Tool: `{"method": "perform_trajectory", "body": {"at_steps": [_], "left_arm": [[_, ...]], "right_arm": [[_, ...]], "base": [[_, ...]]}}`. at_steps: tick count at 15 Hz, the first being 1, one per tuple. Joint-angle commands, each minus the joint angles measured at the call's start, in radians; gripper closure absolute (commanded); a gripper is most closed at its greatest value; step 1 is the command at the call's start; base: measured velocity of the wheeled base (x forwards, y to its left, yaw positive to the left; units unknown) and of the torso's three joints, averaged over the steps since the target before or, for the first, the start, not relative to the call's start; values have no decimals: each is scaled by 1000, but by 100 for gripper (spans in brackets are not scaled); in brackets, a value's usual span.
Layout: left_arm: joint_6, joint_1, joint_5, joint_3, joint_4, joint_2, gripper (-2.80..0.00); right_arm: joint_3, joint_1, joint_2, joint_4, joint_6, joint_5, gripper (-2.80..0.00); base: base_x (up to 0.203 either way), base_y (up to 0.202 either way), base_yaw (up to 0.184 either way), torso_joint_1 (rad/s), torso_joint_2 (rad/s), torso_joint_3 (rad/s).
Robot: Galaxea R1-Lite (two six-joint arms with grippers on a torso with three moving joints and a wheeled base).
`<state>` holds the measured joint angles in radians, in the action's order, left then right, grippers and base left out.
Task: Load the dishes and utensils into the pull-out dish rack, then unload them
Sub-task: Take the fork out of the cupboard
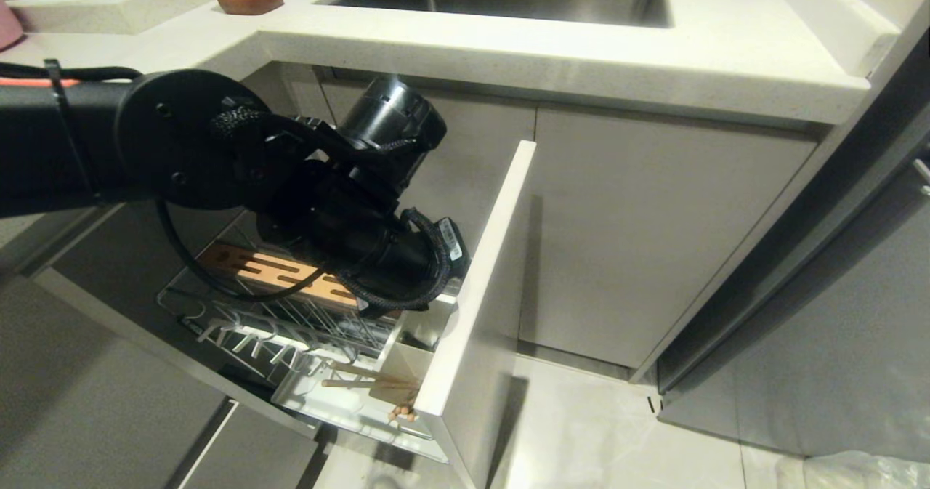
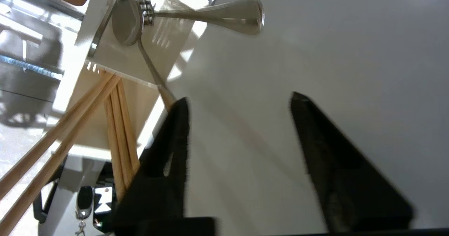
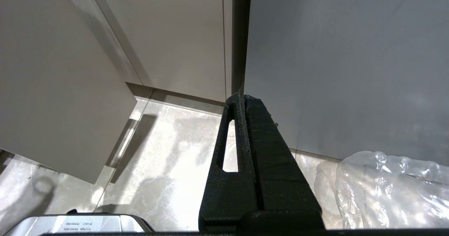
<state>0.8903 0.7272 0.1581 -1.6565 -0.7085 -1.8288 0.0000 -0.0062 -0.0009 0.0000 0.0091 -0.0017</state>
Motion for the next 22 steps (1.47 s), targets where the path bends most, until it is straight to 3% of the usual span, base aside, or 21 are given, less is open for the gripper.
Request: {"method": "perform_trajectory", "body": {"at_steps": [1, 8, 21, 22], "left_arm": [[-3, -1, 7, -33, -3, -42, -280], [-13, -51, 8, -78, -5, -139, -280], [-30, -63, 8, -108, 1, -178, -280], [-30, -63, 6, -108, 1, -178, 0]], "right_arm": [[0, 0, 1, 0, 0, 0, 0], [0, 0, 1, 0, 0, 0, 0], [0, 0, 1, 0, 0, 0, 0], [0, 0, 1, 0, 0, 0, 0]], "base": [[0, 0, 0, 0, 0, 0], [0, 0, 0, 0, 0, 0], [0, 0, 0, 0, 0, 0], [0, 0, 0, 0, 0, 0]]}}
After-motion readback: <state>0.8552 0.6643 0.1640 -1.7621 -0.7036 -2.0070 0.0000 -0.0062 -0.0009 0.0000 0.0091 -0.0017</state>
